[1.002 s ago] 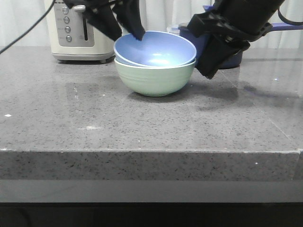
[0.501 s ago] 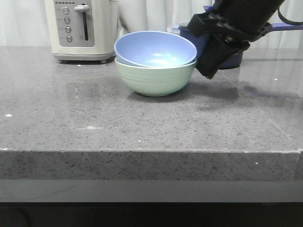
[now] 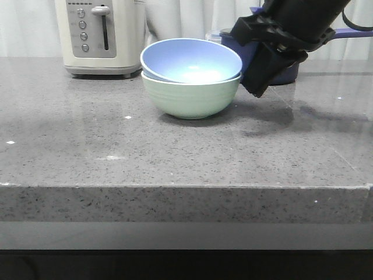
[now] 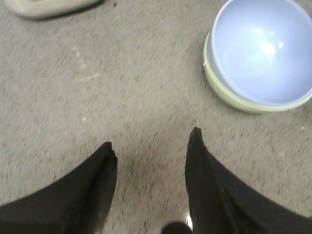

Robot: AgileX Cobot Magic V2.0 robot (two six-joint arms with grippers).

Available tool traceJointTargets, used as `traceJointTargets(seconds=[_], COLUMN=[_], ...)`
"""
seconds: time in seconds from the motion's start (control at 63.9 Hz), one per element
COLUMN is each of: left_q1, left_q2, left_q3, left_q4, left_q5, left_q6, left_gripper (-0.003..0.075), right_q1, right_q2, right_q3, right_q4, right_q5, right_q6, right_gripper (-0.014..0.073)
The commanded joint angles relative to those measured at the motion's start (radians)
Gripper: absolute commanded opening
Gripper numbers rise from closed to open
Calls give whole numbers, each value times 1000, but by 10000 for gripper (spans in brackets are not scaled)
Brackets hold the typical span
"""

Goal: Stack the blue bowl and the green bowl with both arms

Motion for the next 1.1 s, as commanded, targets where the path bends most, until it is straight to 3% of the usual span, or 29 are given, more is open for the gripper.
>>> traceJointTargets(seconds=[0.0,0.344,1.08], left_q1=[9,9,9], left_q2=[-84,-219,-222], left_q3=[43,171,172], left_q4=[-9,-9,-43], left_q5=[-77,-100,-124], left_q6=[-11,-11,-11], left_gripper=[329,329,329], right_q1=[-5,-5,-5], right_q2=[-41,-41,-76], right_q3=[-25,-25,-33], right_q4=[20,20,21], right_q5=[-35,-35,8], right_q6=[-12,-12,-8], right_gripper=[-64,-64,-63])
